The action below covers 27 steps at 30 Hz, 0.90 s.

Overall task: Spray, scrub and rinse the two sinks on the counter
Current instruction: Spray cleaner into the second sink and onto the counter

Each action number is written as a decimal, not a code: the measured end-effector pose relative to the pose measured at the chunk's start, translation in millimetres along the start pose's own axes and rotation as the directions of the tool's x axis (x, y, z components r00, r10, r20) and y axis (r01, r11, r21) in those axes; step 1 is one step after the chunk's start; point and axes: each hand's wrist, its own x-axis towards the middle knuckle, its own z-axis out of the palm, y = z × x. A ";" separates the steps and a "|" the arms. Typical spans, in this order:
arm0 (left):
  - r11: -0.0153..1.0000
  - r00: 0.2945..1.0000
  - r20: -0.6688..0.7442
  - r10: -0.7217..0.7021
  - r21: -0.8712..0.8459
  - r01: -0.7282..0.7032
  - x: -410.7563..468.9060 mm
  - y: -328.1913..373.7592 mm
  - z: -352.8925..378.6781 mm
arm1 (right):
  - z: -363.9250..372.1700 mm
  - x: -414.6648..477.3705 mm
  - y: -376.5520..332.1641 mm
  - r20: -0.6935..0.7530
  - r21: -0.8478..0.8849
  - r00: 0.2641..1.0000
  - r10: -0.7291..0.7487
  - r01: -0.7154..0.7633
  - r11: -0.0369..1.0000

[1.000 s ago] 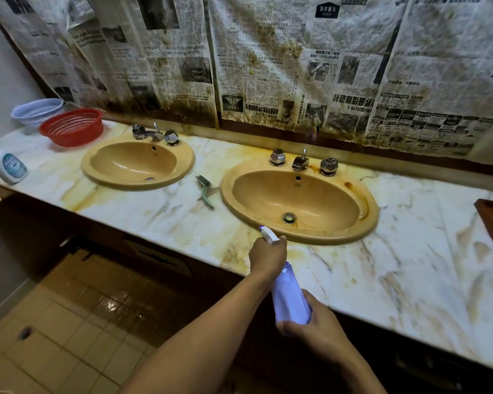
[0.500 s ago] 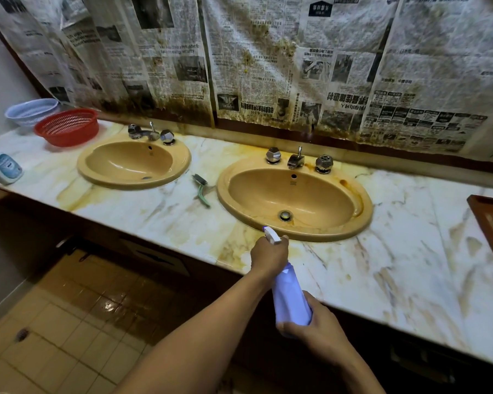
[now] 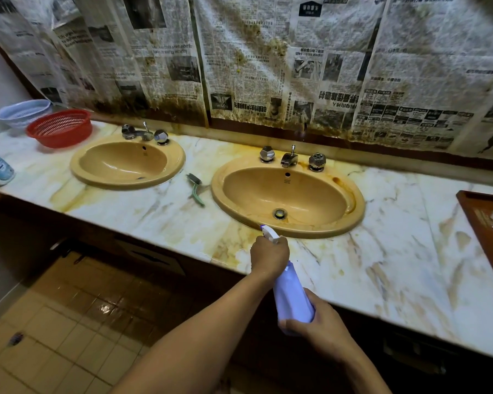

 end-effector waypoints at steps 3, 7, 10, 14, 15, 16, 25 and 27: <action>1.000 1.000 0.007 0.007 -0.004 -0.007 -5.2 -0.9 1.8 | 1.0 -1.7 2.1 0.000 -0.001 1.000 0.000 0.000 1.000; 0.992 0.999 0.038 -0.004 -0.124 0.009 -8.7 -6.1 7.3 | -3.3 -4.4 4.9 0.009 0.006 1.000 0.003 -0.003 1.000; 0.993 0.998 0.059 -0.019 -0.111 0.025 -11.5 -6.0 9.5 | -6.8 -6.2 5.9 0.008 0.011 1.000 0.004 -0.004 1.000; 1.000 1.000 0.020 -0.012 -0.023 0.013 -15.6 -1.9 9.7 | -7.3 -8.7 8.8 0.010 0.009 1.000 -0.002 0.002 1.000; 1.000 1.000 0.024 -0.016 -0.014 0.017 -16.9 -1.5 10.0 | -6.9 -9.5 9.3 0.013 0.009 1.000 0.000 0.000 1.000; 1.000 0.999 0.031 -0.016 -0.015 0.016 -18.5 -1.7 10.1 | -6.4 -10.1 10.1 0.014 0.013 1.000 -0.001 0.001 1.000; 0.987 0.996 0.091 -0.002 -0.159 0.016 -27.9 -8.0 25.2 | -15.9 -22.5 16.7 -0.008 0.033 1.000 -0.001 0.001 0.999; 0.987 0.994 0.105 0.012 -0.163 0.005 -33.3 -7.9 28.9 | -17.7 -25.6 19.1 -0.010 0.038 1.000 0.009 -0.008 0.999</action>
